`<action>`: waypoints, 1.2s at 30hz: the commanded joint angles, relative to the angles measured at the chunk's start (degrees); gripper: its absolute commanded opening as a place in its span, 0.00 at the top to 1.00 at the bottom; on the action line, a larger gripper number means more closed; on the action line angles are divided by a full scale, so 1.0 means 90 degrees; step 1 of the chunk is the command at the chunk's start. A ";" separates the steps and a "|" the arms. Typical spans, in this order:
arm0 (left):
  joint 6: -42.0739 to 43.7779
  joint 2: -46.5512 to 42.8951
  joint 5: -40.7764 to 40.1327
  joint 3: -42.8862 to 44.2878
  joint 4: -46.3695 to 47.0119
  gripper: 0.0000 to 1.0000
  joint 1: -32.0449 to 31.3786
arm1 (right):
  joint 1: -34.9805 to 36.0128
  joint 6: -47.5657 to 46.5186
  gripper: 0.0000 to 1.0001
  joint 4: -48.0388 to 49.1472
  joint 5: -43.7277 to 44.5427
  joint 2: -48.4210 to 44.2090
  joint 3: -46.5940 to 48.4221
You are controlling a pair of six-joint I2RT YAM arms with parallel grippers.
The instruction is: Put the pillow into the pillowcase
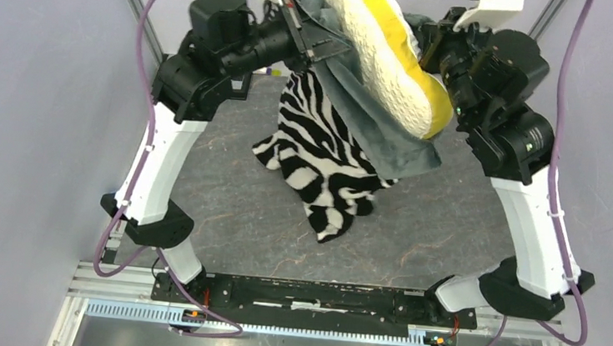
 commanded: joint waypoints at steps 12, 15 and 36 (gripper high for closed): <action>-0.0028 0.0155 0.0379 0.0682 0.1130 0.97 0.0002 | -0.0338 -0.0193 1.00 0.0264 0.0403 -0.0346 0.0567; -0.0083 0.0077 0.0212 0.0850 0.1196 0.97 0.0429 | -0.0344 0.0156 1.00 0.0346 -0.0384 -0.0451 0.0201; -0.2008 0.0375 0.1346 0.0578 0.2659 0.97 0.2564 | -0.0667 0.0781 1.00 0.1231 -0.2016 -0.1040 -0.2038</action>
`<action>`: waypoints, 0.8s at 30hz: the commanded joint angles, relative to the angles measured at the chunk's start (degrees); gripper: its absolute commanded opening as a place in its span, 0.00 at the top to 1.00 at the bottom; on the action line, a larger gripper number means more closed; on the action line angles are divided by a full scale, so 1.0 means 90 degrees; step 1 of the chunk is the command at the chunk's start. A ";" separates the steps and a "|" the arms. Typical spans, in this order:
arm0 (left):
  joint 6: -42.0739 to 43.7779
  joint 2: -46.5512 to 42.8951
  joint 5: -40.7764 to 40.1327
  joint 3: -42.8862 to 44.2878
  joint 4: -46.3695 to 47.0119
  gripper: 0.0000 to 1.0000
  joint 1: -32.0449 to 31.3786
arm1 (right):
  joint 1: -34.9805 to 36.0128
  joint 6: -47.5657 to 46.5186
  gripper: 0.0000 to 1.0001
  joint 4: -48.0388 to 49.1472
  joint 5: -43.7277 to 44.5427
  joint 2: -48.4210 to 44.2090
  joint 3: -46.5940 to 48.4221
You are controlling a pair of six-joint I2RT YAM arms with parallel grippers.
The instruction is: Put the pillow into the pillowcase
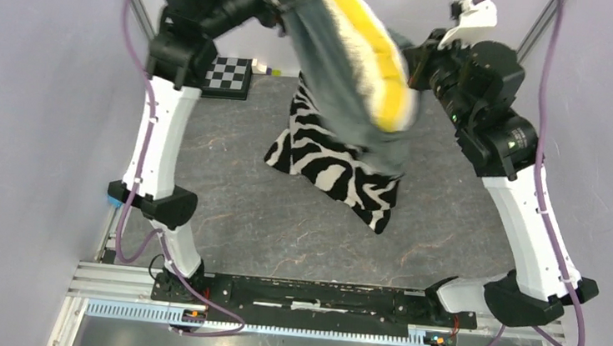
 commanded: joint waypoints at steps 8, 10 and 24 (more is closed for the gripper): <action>-0.0098 -0.0023 0.0003 0.0302 0.0790 0.97 -0.0572 | -0.1495 0.0444 1.00 -0.0049 -0.1323 0.0502 0.1384; -0.0104 0.0034 0.0012 0.0426 0.0804 0.97 -0.0533 | -0.1553 0.0643 1.00 0.0031 -0.1774 0.0510 0.1326; -0.0291 -0.0112 0.0059 0.0206 0.1107 0.97 -0.0650 | -0.2296 0.0738 1.00 0.0022 -0.1878 0.0394 0.1831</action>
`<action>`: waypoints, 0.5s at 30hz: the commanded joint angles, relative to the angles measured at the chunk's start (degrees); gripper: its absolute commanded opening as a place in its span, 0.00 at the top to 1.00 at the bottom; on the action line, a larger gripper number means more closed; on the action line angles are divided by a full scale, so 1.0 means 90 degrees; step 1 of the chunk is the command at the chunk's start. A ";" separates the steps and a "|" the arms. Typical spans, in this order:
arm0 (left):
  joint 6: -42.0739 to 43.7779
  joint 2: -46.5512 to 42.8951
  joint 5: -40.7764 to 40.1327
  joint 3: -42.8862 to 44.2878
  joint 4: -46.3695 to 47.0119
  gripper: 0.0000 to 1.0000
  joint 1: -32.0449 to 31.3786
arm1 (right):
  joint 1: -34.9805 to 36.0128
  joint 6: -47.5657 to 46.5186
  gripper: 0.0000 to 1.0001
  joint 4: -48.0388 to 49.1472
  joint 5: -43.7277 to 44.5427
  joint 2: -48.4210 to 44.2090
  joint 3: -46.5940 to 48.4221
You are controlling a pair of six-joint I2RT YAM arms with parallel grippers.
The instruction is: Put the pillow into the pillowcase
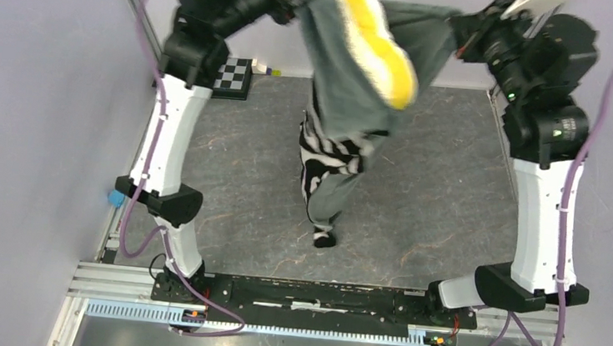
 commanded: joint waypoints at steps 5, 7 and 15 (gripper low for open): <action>0.0131 -0.0216 0.0225 0.0449 0.0794 0.97 -0.0856 | -0.0998 0.0754 1.00 0.1362 -0.1011 -0.0529 -0.0522; -0.0445 -0.0199 0.0369 0.0407 0.1223 0.97 -0.0304 | -0.0999 0.0575 1.00 0.1493 -0.0778 -0.0881 -0.0788; -0.0104 0.0051 0.0077 0.0559 0.1158 0.97 -0.1504 | -0.1485 0.0497 1.00 0.0887 -0.0578 -0.0206 0.0402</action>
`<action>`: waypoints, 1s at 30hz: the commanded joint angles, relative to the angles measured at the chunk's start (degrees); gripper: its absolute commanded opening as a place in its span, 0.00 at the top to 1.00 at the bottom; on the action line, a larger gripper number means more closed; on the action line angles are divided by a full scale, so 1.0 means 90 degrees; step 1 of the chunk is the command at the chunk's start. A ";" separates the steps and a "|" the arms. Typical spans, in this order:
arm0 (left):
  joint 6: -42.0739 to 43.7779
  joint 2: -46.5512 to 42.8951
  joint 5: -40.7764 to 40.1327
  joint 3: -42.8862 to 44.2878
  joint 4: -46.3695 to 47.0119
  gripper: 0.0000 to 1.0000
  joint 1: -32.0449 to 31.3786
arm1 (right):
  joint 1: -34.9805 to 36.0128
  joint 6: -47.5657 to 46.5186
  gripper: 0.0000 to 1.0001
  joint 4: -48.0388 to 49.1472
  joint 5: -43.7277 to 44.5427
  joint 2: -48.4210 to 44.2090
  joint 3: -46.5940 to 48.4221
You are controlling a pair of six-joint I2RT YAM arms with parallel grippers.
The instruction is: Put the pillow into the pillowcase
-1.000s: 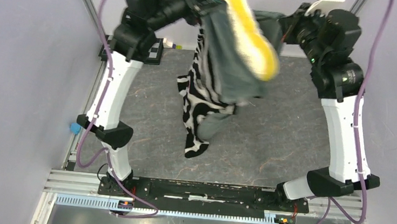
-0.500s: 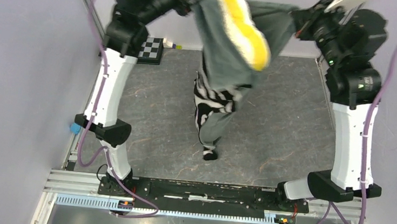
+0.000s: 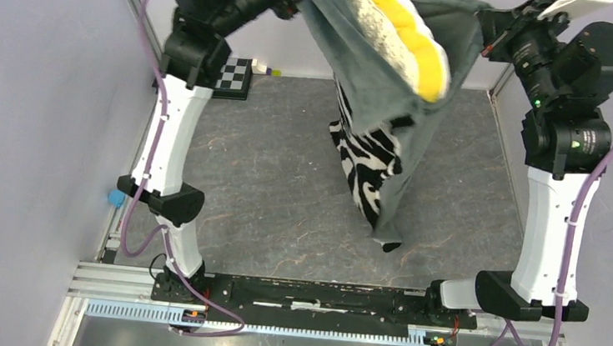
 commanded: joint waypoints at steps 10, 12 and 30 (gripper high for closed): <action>-0.0588 -0.0119 0.0055 -0.0125 0.1204 0.97 0.0680 | 0.0430 0.0448 1.00 0.1328 -0.0755 -0.0615 -0.1068; -0.0375 0.0066 -0.0070 0.0078 0.1092 0.97 0.0088 | 0.0087 0.0262 1.00 0.0872 -0.0569 -0.0266 -0.0428; 0.0336 -0.0386 0.0323 -0.0959 0.0627 0.97 0.0328 | -0.2062 0.2344 1.00 0.2568 -0.2643 -0.0604 -0.0969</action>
